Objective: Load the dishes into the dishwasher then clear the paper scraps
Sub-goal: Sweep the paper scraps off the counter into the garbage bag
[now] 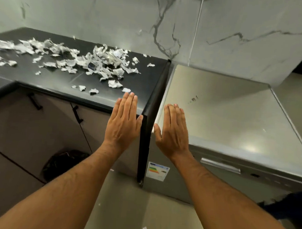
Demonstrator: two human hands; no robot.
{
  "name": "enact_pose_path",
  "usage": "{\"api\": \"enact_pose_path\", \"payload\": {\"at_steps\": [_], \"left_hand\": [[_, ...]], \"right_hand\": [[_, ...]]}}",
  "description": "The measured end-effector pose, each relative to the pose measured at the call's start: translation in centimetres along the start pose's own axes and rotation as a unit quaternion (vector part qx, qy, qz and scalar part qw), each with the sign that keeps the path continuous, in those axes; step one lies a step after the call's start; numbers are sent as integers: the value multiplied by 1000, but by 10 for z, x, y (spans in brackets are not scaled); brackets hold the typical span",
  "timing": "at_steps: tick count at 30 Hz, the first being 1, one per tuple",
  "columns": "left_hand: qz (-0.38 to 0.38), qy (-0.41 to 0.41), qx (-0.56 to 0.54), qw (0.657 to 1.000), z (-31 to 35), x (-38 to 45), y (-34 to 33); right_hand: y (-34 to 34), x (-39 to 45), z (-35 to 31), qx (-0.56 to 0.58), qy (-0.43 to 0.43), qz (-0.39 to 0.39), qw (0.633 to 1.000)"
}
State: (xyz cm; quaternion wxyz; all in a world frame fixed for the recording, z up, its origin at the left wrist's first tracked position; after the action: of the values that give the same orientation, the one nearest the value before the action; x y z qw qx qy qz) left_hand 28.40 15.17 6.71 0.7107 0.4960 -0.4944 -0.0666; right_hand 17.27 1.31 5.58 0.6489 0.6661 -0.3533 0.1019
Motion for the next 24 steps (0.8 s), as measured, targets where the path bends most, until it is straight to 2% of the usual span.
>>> {"api": "enact_pose_path", "payload": {"at_steps": [10, 15, 24], "left_hand": [[1, 25, 35, 999, -50, 112, 12], [21, 23, 23, 999, -64, 216, 0], [69, -36, 16, 997, -64, 394, -41]], "right_hand": [[3, 145, 2, -12, 19, 15, 1000], [-4, 242, 23, -9, 12, 29, 999], [-24, 409, 72, -33, -8, 79, 996]]}}
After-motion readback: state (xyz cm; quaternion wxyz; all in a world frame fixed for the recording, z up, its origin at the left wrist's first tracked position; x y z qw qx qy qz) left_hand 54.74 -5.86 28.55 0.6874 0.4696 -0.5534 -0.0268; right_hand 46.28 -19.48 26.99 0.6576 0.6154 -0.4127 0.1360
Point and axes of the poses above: each hand's wrist, its own x-axis towards the middle knuckle, its own y-axis out of the back of the hand, z = x × y, the point moved 2 cm from there along x, towards the middle knuckle, and after that the axes turned 2 degrees about z, right-handed, at the moved point
